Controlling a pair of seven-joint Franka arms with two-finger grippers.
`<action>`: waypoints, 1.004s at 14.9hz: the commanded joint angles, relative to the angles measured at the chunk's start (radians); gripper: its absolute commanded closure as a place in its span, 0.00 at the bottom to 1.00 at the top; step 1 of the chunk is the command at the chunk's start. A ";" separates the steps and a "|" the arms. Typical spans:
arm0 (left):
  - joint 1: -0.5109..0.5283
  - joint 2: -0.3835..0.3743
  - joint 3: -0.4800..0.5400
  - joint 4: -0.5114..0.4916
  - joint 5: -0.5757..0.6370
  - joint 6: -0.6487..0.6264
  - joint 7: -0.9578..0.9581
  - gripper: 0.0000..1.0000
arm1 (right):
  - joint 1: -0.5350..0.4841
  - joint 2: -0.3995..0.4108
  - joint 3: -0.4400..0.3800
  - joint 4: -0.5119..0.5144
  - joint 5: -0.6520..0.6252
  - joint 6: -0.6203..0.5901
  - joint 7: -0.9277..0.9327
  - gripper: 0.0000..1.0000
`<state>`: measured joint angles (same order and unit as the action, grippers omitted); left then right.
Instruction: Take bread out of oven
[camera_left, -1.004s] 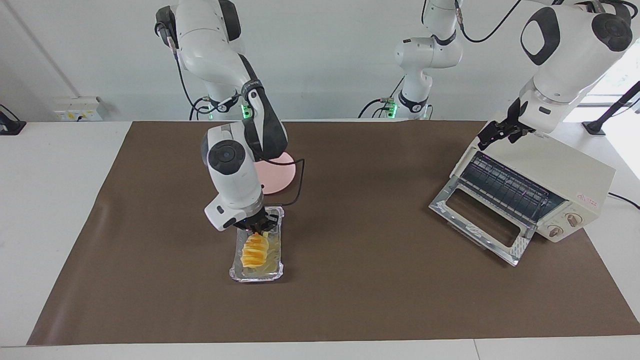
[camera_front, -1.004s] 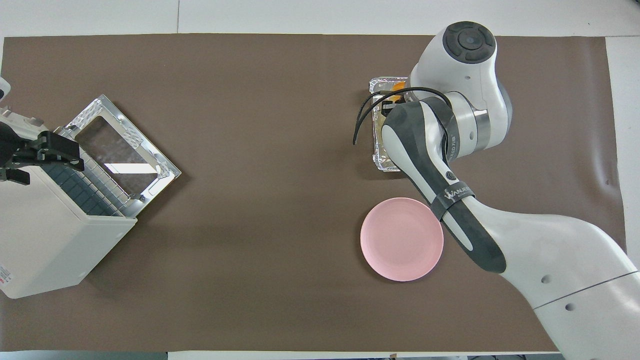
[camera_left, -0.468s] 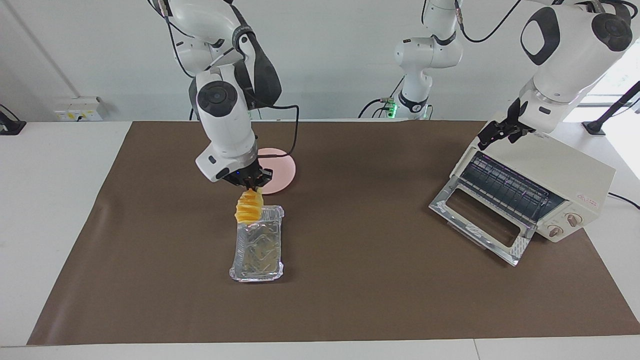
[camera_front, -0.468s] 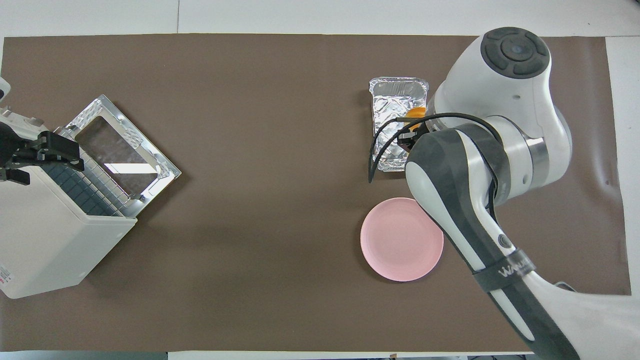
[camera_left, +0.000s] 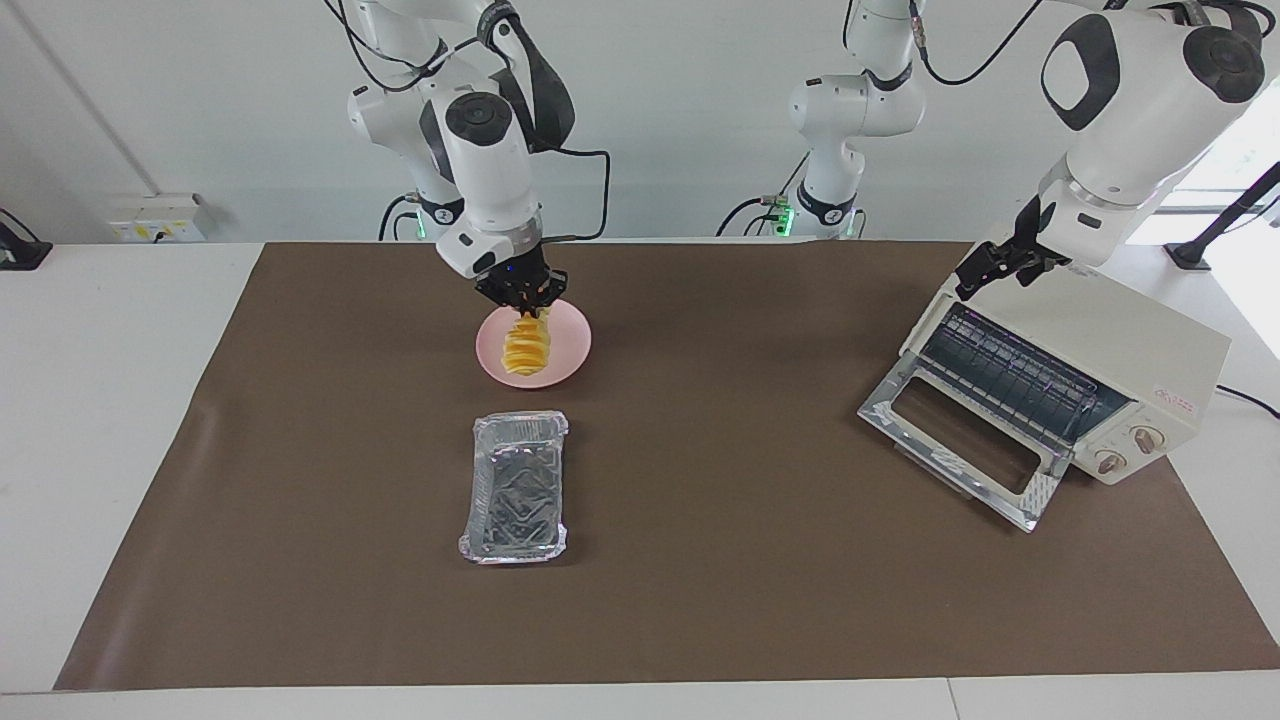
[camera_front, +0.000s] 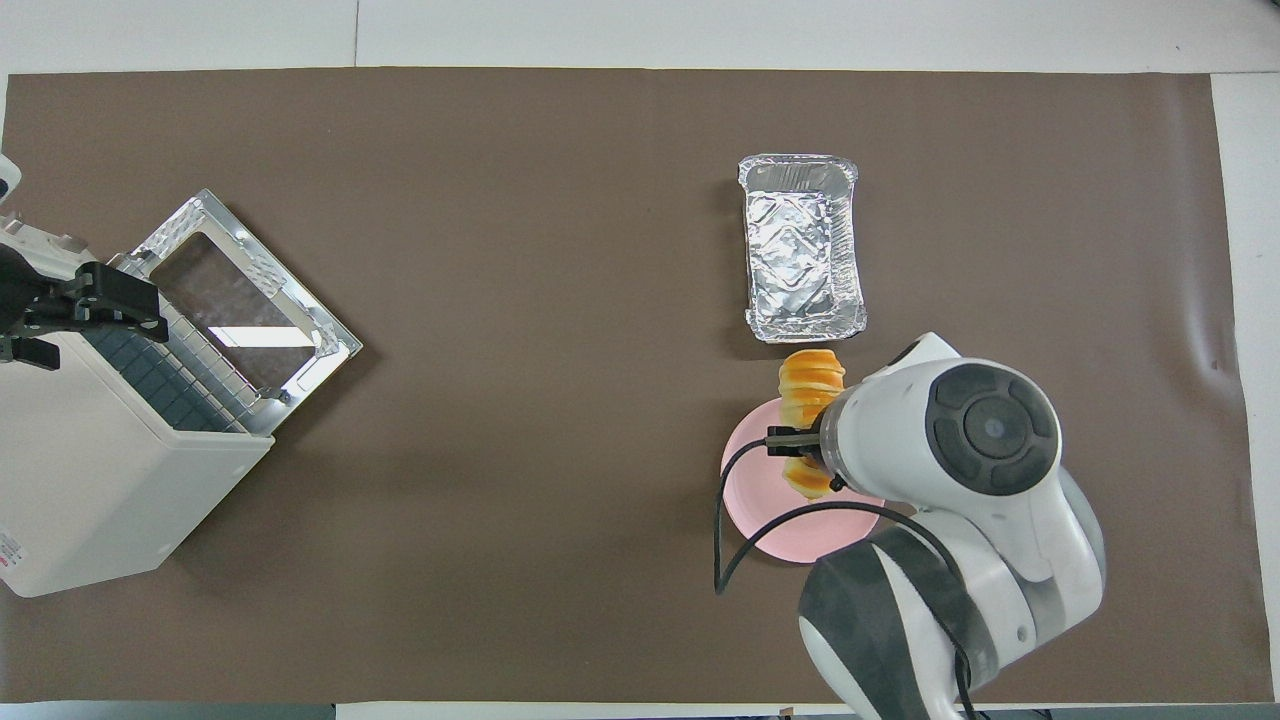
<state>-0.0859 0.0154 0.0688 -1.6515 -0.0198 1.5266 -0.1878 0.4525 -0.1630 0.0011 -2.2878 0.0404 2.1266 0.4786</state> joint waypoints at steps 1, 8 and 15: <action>0.005 -0.023 0.000 -0.021 -0.011 0.012 0.005 0.00 | 0.006 -0.082 -0.001 -0.172 0.003 0.129 0.005 1.00; 0.005 -0.023 -0.001 -0.021 -0.011 0.012 0.005 0.00 | 0.043 0.006 -0.001 -0.259 0.001 0.331 0.014 1.00; 0.005 -0.023 0.000 -0.021 -0.011 0.012 0.005 0.00 | 0.048 0.036 -0.001 -0.254 0.001 0.349 0.017 0.00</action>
<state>-0.0859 0.0150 0.0689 -1.6515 -0.0198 1.5266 -0.1878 0.4952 -0.1276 0.0024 -2.5430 0.0404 2.4587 0.4811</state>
